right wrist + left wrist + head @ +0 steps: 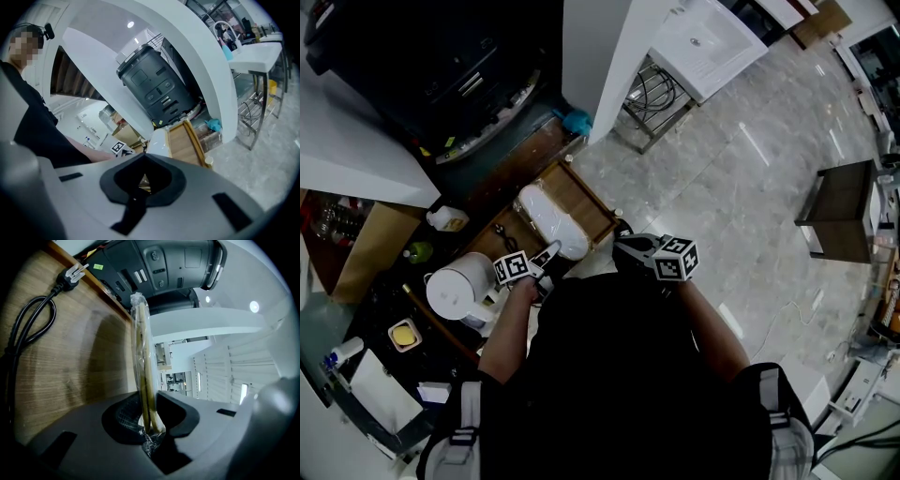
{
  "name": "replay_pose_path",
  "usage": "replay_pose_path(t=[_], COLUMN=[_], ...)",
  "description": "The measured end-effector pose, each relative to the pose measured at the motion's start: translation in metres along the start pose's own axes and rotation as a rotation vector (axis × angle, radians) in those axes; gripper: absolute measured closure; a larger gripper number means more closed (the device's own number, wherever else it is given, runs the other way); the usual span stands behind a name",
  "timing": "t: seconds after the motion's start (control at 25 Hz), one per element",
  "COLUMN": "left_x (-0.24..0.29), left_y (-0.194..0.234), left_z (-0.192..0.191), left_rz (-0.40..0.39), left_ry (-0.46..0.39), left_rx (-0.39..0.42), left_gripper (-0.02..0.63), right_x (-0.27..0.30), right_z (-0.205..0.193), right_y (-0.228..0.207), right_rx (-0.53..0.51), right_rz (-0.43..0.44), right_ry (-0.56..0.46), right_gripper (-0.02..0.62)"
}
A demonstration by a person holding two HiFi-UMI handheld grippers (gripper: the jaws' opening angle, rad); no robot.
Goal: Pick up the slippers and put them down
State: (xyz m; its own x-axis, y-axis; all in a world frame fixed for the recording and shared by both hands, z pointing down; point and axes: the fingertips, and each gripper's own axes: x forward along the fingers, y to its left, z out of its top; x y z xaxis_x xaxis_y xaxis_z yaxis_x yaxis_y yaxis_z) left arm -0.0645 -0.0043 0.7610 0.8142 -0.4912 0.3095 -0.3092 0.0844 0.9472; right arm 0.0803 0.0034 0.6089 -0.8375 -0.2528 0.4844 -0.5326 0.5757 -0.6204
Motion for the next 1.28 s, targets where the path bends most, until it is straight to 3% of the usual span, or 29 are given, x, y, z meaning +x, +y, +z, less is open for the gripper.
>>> replay_pose_path(t=[0.84, 1.28], left_x=[0.002, 0.002], left_y=[0.033, 0.036], left_z=[-0.006, -0.007], left_rz=[0.124, 0.166], left_ry=[0.013, 0.000], left_rx=[-0.081, -0.130], left_gripper=[0.514, 0.357], right_x=[-0.014, -0.014], right_z=[0.009, 0.013], right_y=[-0.001, 0.001], right_rx=[0.027, 0.014], right_rz=[0.015, 0.055], right_ry=[-0.019, 0.000], right_gripper=[0.589, 0.589])
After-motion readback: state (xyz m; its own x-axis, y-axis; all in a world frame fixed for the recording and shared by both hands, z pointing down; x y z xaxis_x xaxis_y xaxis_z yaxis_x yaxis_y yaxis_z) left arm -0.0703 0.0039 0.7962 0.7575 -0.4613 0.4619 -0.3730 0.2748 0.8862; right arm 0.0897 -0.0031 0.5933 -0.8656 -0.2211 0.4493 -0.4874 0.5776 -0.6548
